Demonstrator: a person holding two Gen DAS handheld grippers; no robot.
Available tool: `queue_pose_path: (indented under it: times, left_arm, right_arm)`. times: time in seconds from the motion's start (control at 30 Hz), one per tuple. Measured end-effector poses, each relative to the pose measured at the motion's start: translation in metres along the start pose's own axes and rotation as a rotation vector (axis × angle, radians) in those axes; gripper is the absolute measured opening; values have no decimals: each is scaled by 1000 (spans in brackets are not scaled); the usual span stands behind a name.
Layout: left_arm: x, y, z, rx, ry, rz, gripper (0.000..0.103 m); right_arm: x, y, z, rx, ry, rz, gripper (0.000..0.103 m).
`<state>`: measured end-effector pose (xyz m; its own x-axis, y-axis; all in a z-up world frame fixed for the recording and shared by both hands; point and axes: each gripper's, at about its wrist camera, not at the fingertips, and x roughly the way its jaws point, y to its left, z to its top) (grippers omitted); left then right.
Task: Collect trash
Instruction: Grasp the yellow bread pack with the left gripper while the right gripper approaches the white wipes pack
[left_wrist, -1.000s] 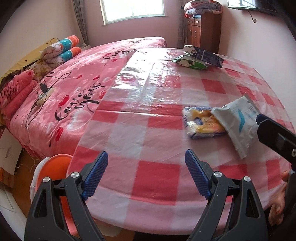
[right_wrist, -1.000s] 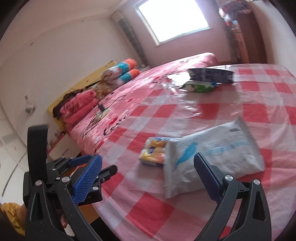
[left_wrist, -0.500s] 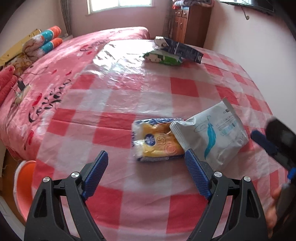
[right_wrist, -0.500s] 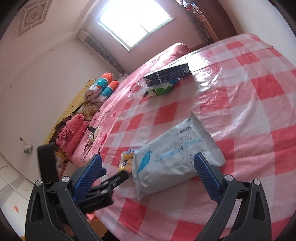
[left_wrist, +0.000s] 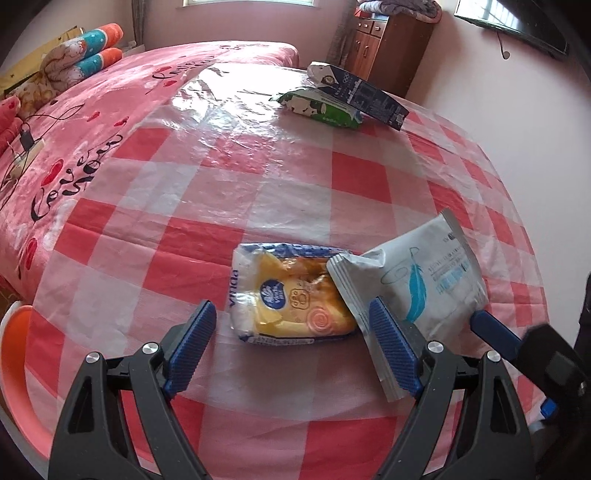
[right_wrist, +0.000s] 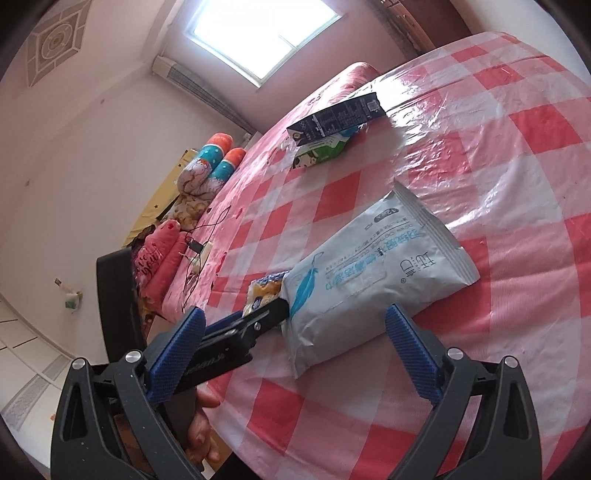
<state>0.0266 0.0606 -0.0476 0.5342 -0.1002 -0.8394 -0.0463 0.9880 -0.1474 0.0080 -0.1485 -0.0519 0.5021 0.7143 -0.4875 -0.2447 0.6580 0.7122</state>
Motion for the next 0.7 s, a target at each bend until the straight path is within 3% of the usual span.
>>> queue_pose_path:
  times: [0.33,0.47,0.6,0.7]
  left_arm:
    - [-3,-35,-17,182,58,-105,86]
    - [-7,-59,-28,329,115,-162,86]
    - [-15,-69,-29,453,101,-99,86]
    - [-17,-61,-17,451,75,-33,85]
  right_arm:
    - [8,-13,23,-21,-23,24,97]
    - [14,-14,37,-51,-30,22,97]
    - [16,-21,45,-39,-25,38,98]
    - [16,-23,48,-51,-16,18,97]
